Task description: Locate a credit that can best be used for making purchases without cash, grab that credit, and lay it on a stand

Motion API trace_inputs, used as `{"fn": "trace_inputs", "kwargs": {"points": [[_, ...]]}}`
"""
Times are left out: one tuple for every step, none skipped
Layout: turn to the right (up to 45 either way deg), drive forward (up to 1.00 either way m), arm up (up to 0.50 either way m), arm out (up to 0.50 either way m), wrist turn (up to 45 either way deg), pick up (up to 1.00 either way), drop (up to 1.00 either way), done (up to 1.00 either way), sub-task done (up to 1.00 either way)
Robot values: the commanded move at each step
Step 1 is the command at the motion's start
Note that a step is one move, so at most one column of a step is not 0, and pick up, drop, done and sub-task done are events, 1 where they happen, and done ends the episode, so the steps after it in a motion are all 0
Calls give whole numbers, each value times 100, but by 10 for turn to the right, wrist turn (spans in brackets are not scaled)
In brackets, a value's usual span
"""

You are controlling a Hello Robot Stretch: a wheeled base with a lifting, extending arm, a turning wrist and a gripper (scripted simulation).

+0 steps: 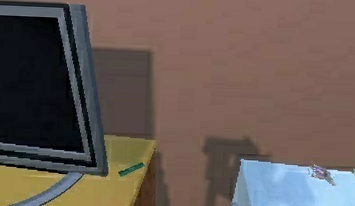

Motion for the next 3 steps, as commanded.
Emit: {"fn": "trace_inputs", "kwargs": {"points": [[30, 0, 0, 0, 0, 0, 0, 0, 0], [0, 25, 0, 0, 0, 0, 0, 0, 0], [0, 0, 0, 0, 0, 0, 0, 100, 0]]}}
